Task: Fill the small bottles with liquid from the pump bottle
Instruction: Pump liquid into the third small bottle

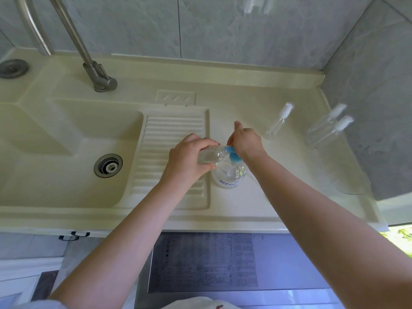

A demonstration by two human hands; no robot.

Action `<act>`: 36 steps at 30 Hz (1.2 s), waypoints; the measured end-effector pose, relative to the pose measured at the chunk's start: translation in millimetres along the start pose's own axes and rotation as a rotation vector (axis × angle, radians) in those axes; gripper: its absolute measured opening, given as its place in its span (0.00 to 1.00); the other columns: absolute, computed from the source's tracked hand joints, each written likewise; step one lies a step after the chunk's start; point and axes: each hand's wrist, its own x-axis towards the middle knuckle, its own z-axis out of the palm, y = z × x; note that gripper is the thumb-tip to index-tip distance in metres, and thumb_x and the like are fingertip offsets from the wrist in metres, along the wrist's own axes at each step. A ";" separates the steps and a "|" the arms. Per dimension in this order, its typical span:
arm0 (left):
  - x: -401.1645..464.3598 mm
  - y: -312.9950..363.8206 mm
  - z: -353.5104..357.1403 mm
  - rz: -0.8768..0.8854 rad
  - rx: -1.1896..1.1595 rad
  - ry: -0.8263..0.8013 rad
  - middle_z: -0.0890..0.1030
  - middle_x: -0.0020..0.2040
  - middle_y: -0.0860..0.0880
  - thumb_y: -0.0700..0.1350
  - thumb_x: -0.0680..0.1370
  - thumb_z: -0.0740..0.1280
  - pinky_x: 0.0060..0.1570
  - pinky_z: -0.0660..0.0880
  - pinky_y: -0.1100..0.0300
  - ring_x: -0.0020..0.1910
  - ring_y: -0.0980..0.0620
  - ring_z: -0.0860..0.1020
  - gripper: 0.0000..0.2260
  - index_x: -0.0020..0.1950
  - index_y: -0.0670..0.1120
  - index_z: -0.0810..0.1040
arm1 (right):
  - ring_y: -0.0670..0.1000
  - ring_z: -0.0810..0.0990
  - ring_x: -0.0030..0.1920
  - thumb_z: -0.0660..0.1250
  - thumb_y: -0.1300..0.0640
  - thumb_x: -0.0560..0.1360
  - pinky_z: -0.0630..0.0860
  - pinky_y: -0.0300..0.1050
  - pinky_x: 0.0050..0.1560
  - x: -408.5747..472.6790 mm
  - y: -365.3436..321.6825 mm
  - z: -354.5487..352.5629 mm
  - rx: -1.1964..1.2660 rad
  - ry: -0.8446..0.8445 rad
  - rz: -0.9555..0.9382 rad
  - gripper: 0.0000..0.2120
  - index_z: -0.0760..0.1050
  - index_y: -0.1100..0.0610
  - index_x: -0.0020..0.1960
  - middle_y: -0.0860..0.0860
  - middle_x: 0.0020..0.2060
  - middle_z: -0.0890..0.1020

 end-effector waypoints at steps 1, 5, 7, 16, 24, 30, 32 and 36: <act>-0.2 -1.1 -0.5 -0.001 0.002 -0.003 0.75 0.45 0.56 0.43 0.63 0.80 0.51 0.76 0.52 0.45 0.56 0.77 0.22 0.54 0.57 0.82 | 0.60 0.78 0.53 0.49 0.54 0.82 0.74 0.49 0.57 0.7 0.4 1.7 -0.003 -0.003 -0.007 0.22 0.80 0.60 0.51 0.56 0.48 0.83; -0.9 -0.2 -1.7 -0.004 -0.017 -0.012 0.76 0.47 0.52 0.40 0.63 0.80 0.51 0.71 0.68 0.46 0.57 0.76 0.23 0.56 0.54 0.82 | 0.53 0.78 0.45 0.47 0.43 0.82 0.72 0.46 0.53 0.5 0.8 -1.4 0.079 -0.013 0.036 0.29 0.80 0.55 0.38 0.54 0.45 0.84; -0.6 1.3 -2.8 0.002 -0.029 -0.006 0.76 0.48 0.51 0.40 0.63 0.80 0.49 0.66 0.77 0.44 0.60 0.74 0.23 0.56 0.53 0.83 | 0.54 0.77 0.46 0.46 0.41 0.82 0.72 0.47 0.55 0.0 -3.1 -5.5 0.108 -0.053 0.043 0.31 0.81 0.55 0.37 0.52 0.41 0.82; -2.1 -2.6 1.8 0.009 -0.045 0.002 0.74 0.47 0.52 0.39 0.63 0.80 0.49 0.64 0.79 0.45 0.66 0.73 0.24 0.57 0.53 0.83 | 0.59 0.79 0.52 0.49 0.49 0.82 0.75 0.51 0.59 -3.4 2.4 3.0 0.020 0.049 -0.021 0.24 0.81 0.59 0.45 0.53 0.43 0.83; -1.4 0.0 -0.9 0.016 -0.042 0.016 0.75 0.48 0.51 0.39 0.64 0.80 0.51 0.64 0.80 0.46 0.62 0.74 0.24 0.58 0.53 0.82 | 0.56 0.77 0.52 0.47 0.40 0.82 0.72 0.48 0.60 -2.0 -4.5 -5.5 0.128 -0.054 0.043 0.31 0.81 0.54 0.36 0.50 0.39 0.82; -2.4 -2.7 1.8 0.028 -0.038 0.008 0.75 0.48 0.51 0.39 0.64 0.80 0.52 0.65 0.78 0.47 0.62 0.75 0.24 0.58 0.53 0.82 | 0.62 0.78 0.54 0.48 0.49 0.82 0.75 0.54 0.59 -5.0 -0.7 3.7 -0.008 0.024 -0.018 0.24 0.79 0.60 0.53 0.59 0.50 0.82; -1.0 -2.7 1.6 0.027 -0.042 0.007 0.75 0.48 0.50 0.39 0.64 0.80 0.52 0.65 0.77 0.48 0.58 0.76 0.24 0.58 0.53 0.82 | 0.61 0.79 0.52 0.48 0.48 0.81 0.75 0.54 0.59 -3.4 -0.3 4.3 -0.012 0.044 0.004 0.23 0.79 0.59 0.51 0.58 0.49 0.82; -0.2 -0.9 1.8 0.022 -0.030 0.009 0.75 0.49 0.51 0.39 0.64 0.80 0.53 0.65 0.76 0.49 0.56 0.76 0.24 0.58 0.53 0.82 | 0.56 0.78 0.49 0.49 0.43 0.82 0.73 0.47 0.55 -4.3 -2.2 -1.5 0.070 0.002 0.031 0.27 0.81 0.57 0.43 0.52 0.44 0.83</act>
